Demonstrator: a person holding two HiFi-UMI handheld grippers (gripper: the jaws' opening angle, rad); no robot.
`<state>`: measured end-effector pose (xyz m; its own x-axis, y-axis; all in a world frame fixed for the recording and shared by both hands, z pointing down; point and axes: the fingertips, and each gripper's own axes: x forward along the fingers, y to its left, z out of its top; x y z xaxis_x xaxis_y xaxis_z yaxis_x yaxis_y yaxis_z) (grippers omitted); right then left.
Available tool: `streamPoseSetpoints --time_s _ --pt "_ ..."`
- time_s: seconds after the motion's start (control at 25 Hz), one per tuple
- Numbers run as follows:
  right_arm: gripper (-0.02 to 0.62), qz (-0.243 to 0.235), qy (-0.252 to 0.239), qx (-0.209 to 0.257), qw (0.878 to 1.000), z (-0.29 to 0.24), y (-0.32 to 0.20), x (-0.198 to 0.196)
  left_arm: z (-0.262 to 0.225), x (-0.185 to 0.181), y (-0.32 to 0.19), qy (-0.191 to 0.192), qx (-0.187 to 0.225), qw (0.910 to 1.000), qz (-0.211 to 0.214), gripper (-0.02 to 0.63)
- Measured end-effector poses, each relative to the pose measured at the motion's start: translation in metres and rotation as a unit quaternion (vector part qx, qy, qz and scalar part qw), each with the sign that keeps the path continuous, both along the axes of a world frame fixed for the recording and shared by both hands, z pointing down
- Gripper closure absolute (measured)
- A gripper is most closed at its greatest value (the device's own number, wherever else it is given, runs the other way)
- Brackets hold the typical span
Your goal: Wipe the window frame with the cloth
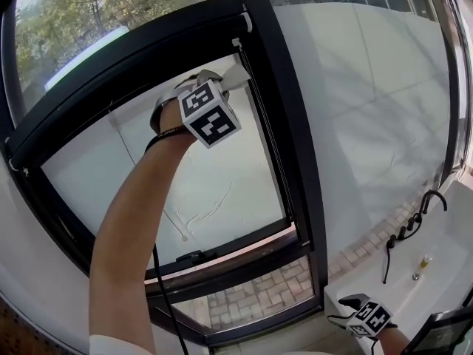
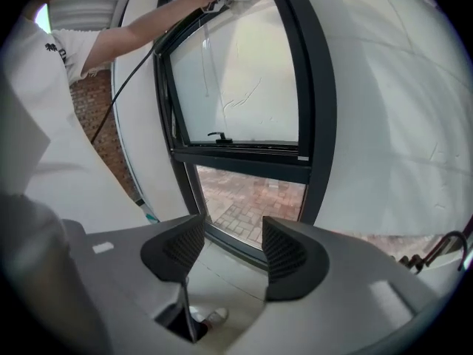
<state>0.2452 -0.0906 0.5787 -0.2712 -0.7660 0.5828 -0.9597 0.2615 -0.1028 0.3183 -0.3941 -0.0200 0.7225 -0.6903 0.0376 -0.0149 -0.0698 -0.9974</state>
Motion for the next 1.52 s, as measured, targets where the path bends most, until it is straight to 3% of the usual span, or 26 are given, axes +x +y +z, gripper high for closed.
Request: streamPoseSetpoints --time_s 0.16,0.6,1.0,1.28,1.52 --pt "0.35 -0.031 0.025 -0.021 0.999 0.002 0.007 0.001 -0.034 0.005 -0.004 0.026 -0.006 0.9993 -0.028 0.506" --pt "0.35 -0.024 0.006 -0.036 0.999 0.019 0.043 0.007 -0.051 0.02 -0.007 0.034 0.01 0.9969 -0.071 0.506" --pt "0.35 -0.05 0.01 -0.045 0.998 0.022 0.043 -0.007 -0.065 0.006 0.044 0.096 0.048 0.9942 -0.002 0.508" --pt "0.35 -0.093 0.027 -0.04 0.994 0.017 0.015 -0.034 -0.053 -0.042 0.092 0.078 0.062 0.9933 0.059 0.508" --pt "0.35 -0.168 0.032 -0.039 0.985 0.011 -0.017 -0.081 -0.037 -0.151 0.064 0.051 0.079 0.9956 0.001 0.506"
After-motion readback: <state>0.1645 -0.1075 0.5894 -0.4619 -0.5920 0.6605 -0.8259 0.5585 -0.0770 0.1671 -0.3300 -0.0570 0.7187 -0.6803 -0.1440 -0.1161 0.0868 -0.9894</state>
